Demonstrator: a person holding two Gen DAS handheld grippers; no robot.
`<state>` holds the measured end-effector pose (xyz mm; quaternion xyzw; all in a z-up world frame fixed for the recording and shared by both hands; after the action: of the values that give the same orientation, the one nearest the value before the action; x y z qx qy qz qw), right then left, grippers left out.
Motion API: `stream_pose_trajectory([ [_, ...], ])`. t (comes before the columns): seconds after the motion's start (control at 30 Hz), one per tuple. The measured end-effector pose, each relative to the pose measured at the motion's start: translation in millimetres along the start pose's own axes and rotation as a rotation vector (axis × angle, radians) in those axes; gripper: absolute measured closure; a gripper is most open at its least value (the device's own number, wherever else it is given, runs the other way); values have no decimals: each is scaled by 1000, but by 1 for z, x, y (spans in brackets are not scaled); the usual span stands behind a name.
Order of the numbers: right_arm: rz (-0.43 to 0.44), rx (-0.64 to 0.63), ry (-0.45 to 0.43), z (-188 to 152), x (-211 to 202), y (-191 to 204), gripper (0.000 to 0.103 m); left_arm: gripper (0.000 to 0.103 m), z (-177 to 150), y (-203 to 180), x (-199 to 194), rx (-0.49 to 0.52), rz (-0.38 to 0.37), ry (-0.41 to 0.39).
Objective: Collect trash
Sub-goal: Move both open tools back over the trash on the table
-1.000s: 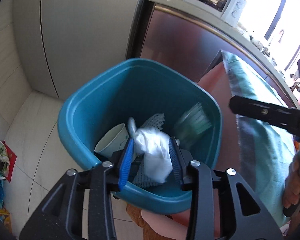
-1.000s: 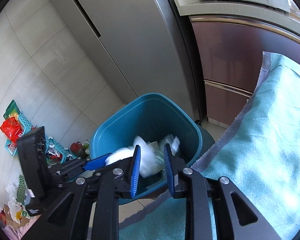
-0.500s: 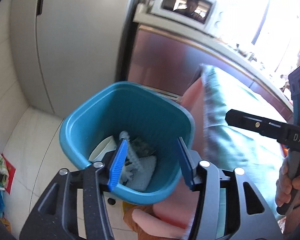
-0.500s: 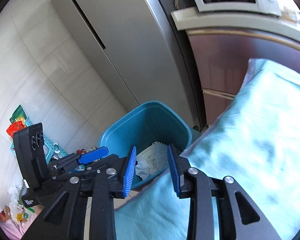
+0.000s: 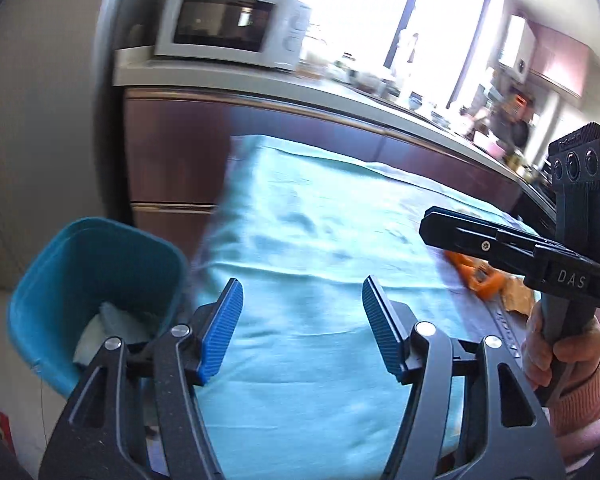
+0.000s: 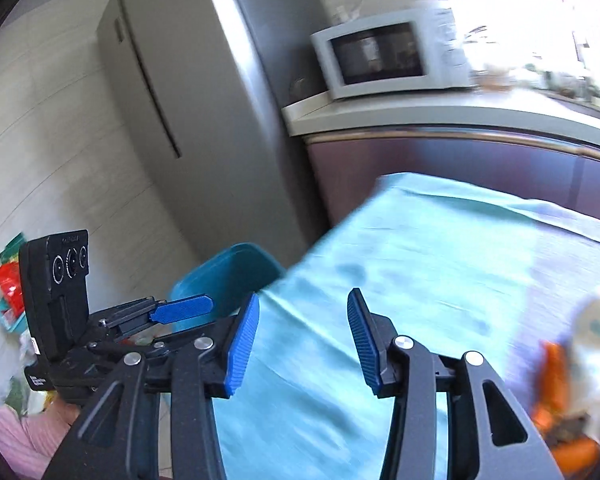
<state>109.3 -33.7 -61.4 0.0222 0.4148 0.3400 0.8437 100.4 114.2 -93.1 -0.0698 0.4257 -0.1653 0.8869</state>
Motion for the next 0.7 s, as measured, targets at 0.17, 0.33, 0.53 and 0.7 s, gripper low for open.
stream_pose_trajectory([
  [0.17, -105, 100, -44, -29, -45, -50, 59, 42, 1, -53, 24, 98, -60, 50],
  [0.33, -223, 193, -91, -52, -79, -93, 55, 41, -5, -105, 54, 183, -120, 131],
  [0.53, -341, 274, -125, -72, -108, -138, 52, 41, -9, -148, 87, 253, -155, 199],
  [0.7, -395, 320, -118, -84, -116, -166, 50, 42, -2, -174, 99, 284, -177, 218],
])
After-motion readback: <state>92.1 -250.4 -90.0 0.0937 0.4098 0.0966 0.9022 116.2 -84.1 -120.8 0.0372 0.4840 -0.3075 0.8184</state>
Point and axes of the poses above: each gripper's, at about its wrist camera, not at the fingertips, and x roughly the way its jaws point, y to its left, z to its top, the point moved 7 cm from there along x, roughly the way its jaws point, and after that the axes turned 12 degrees about y, right-handed, at the moved point
